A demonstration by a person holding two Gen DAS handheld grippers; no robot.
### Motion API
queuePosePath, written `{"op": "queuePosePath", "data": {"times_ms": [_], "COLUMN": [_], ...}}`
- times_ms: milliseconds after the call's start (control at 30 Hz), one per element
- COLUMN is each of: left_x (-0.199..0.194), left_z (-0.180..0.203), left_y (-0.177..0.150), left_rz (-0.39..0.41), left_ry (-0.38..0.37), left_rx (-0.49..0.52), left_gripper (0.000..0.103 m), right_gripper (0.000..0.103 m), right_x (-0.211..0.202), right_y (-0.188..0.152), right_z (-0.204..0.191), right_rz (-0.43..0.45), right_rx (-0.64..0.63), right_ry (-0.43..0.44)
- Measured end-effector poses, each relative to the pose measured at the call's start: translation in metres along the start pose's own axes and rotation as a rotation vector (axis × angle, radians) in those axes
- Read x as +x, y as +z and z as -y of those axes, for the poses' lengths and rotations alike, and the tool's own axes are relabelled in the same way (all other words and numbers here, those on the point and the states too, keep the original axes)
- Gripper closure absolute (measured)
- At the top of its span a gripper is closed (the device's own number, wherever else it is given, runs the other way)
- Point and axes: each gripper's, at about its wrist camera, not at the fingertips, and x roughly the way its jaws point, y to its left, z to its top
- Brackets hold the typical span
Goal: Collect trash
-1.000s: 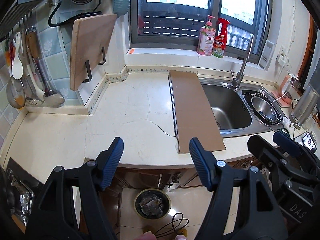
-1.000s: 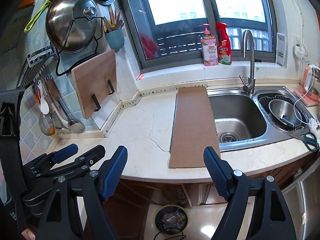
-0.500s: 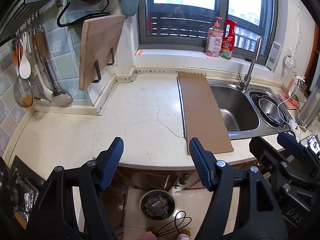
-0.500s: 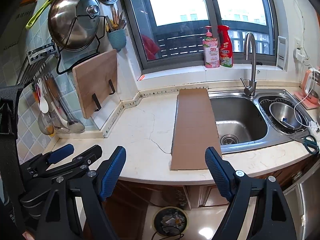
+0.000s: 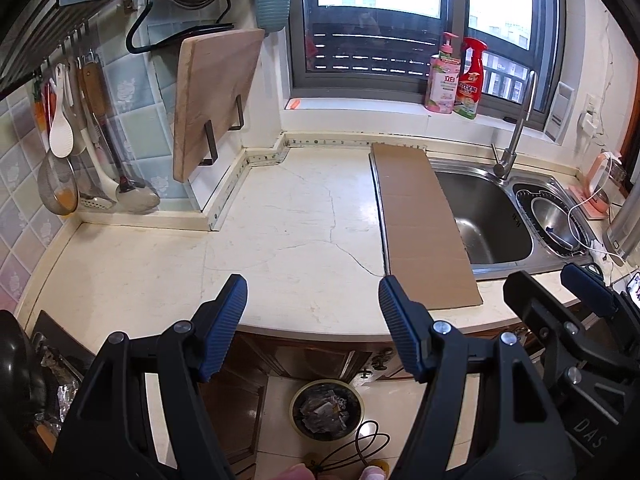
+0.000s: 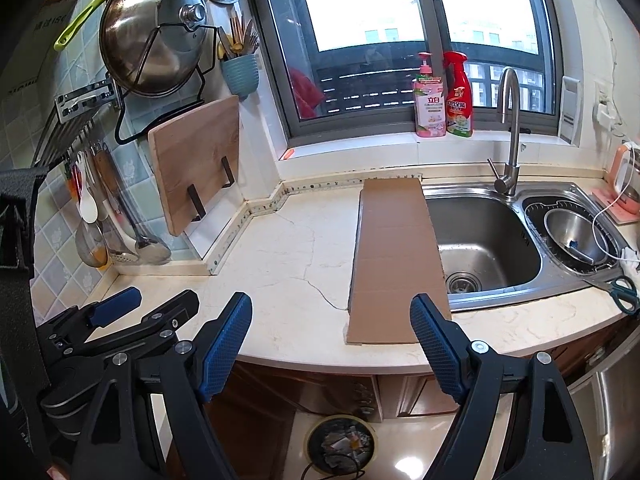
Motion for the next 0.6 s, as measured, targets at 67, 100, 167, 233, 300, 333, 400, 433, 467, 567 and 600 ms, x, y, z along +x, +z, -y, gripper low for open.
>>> {"op": "queuePosePath", "data": {"times_ms": [67,100,167,233,300,333,400,433,467,567,600], "left_x": [0.0004,0.0006,0.0012,0.0018,0.0020,0.0021,0.0017,0.0022,0.0019,0.0014,0.0014], "left_z": [-0.0005,-0.0006,-0.0013,-0.0017,-0.0018,-0.0016,-0.0012,-0.0015,-0.0010,-0.0009,-0.0016], "left_y": [0.0000,0.0001,-0.0001,-0.0003,-0.0003,-0.0004,-0.0001,-0.0003,-0.0002,-0.0008,-0.0012], "left_rz": [-0.001,-0.002,-0.003,-0.005,-0.005,-0.005,-0.004,-0.005,-0.006,-0.007,-0.008], "left_ry": [0.003,0.004,0.007,0.008,0.008,0.010,0.009,0.011,0.011,0.011,0.011], "left_rx": [0.000,-0.001,-0.001,-0.001,-0.001,0.000,-0.002,-0.001,-0.002,-0.002,-0.002], "left_gripper": [0.037,0.037,0.037,0.037,0.037,0.037,0.037,0.037,0.037,0.037,0.037], "right_gripper": [0.021,0.020,0.020,0.020,0.021,0.021,0.020,0.020,0.020,0.020,0.021], "right_x": [0.0017,0.0017,0.0019,0.0021,0.0032,0.0029,0.0031,0.0032,0.0031,0.0047,0.0053], "right_y": [-0.0002,-0.0001,-0.0003,-0.0003,-0.0008,-0.0006,-0.0004,-0.0001,-0.0001,0.0000,-0.0010], "right_z": [-0.0013,-0.0013,-0.0015,-0.0014,-0.0020,-0.0020,-0.0016,-0.0012,-0.0009,-0.0010,-0.0020], "right_rz": [-0.001,-0.001,-0.001,-0.001,-0.003,-0.002,-0.002,-0.003,-0.003,-0.007,-0.008], "right_rx": [0.000,0.000,0.000,0.000,0.001,0.001,0.000,0.000,-0.001,-0.001,0.001], "right_ry": [0.003,0.002,0.002,0.002,0.002,0.003,0.003,0.003,0.004,0.006,0.005]}}
